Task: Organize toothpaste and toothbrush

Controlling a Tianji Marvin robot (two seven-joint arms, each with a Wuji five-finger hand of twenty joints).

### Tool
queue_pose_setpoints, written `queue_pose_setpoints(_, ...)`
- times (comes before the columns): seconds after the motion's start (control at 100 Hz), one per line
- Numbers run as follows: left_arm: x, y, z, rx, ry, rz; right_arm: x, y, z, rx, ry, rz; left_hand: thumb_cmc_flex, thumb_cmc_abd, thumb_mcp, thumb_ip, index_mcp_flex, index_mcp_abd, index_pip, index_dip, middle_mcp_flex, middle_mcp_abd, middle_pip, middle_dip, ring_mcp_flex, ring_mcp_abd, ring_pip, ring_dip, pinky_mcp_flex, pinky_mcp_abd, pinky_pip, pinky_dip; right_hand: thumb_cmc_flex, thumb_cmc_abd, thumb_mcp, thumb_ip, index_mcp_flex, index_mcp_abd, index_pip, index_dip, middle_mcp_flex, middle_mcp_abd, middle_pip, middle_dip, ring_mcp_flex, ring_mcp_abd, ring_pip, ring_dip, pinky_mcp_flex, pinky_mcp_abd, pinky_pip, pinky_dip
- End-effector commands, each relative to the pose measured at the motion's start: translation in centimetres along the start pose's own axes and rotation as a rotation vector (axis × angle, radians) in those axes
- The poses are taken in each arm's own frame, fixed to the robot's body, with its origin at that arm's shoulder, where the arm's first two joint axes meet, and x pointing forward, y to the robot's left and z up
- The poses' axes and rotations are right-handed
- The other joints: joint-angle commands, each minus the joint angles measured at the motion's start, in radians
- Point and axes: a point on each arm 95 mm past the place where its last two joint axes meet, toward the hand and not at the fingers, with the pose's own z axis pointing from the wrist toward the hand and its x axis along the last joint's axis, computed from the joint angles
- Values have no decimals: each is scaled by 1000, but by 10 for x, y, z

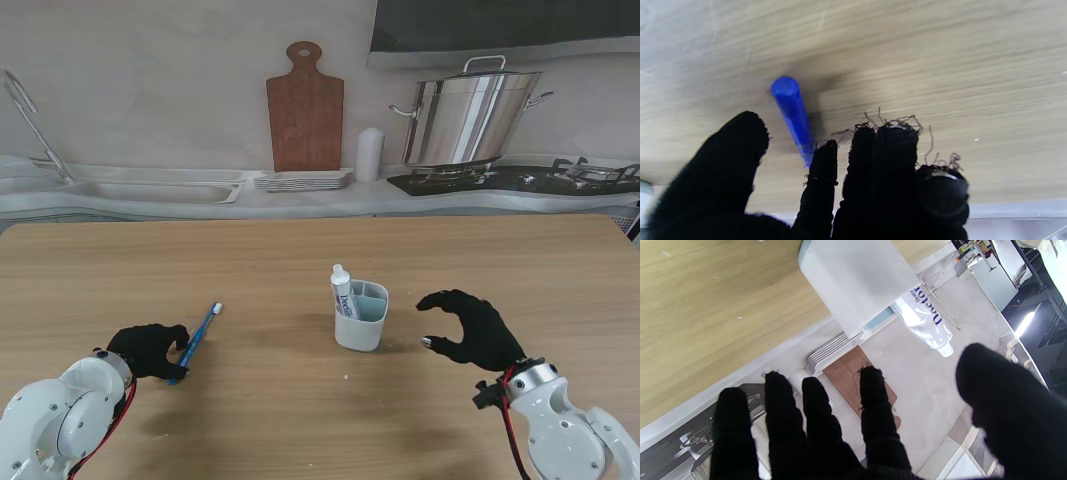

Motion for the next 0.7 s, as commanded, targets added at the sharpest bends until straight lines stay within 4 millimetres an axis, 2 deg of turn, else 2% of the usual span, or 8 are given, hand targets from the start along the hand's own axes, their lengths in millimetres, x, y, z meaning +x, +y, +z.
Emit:
queue_pose_setpoints(0.0,-1,6,0,-27,1,6,0,-5,-3,24,-2,2,26,-25,23,30,30,3,6,4,32,-3,28,47,31,-8,29,30,8,-55,62,17,-39,6,-7,-5,22,-5,-2,-2,10,15,-7,-1,1,-23,-3,-21,-3,1,4,-1)
queue_pose_setpoints(0.31,-2,5,11,-26,33,46,-1,-6,-4,29,-6,2,86,-75,146,36,99,-50,54,22,-2,-16,33,90,-7,-23,11,67,-35,-46,35,44,-40,8,-7,-5,22,-5,-3,-2,13,19,-8,-2,5,-19,-3,-21,-3,2,3,-1)
queue_pose_setpoints(0.36,-1,3,13,-23,43,56,-1,-6,-4,30,-7,2,104,-99,182,16,112,-67,66,24,-15,-19,35,98,-18,-27,2,83,-46,-43,20,63,-40,6,-7,-5,21,-5,-4,-3,13,20,-9,-2,4,-18,-4,-21,-3,2,3,-1)
queue_pose_setpoints(0.43,-1,1,15,-20,53,71,-1,-6,-4,31,-9,4,145,-150,233,-35,132,-95,98,8,-31,-21,43,109,-31,-36,-2,98,-57,-40,6,78,-39,8,-7,-5,23,-4,-3,-3,13,20,-9,-2,3,-17,-4,-22,-3,3,3,-1)
queue_pose_setpoints(0.46,-1,1,16,-19,55,76,-1,-6,-4,31,-9,4,161,-165,242,-41,140,-103,106,6,-33,-19,45,111,-33,-38,-1,101,-62,-39,4,81,-39,8,-7,-5,22,-5,-4,-3,14,21,-9,-2,4,-18,-4,-22,-4,3,3,-2)
queue_pose_setpoints(0.48,-1,0,16,-17,57,79,-1,-6,-4,32,-9,4,176,-176,257,-62,146,-112,121,-6,-36,-20,47,113,-34,-40,2,106,-63,-39,3,87,-39,8,-7,-5,22,-5,-4,-3,14,22,-9,-2,4,-18,-4,-22,-4,3,3,-2)
queue_pose_setpoints(0.62,-1,-4,19,-10,64,103,-1,-6,-4,33,-11,4,211,-199,271,-84,166,-137,142,-24,-50,-19,50,118,-47,-38,2,114,-75,-32,-2,97,-39,8,-6,-4,24,-2,-3,-3,15,22,-10,-3,6,-17,-4,-22,-1,3,3,-1)
queue_pose_setpoints(0.69,-1,-6,19,-11,69,110,-1,-7,-4,35,-12,6,171,-176,265,-84,151,-107,130,-37,-66,-14,42,113,-59,-39,-3,115,-87,-35,-8,101,-40,8,-7,-5,25,-2,-4,-3,16,22,-10,-3,6,-17,-4,-22,-2,4,3,-1)
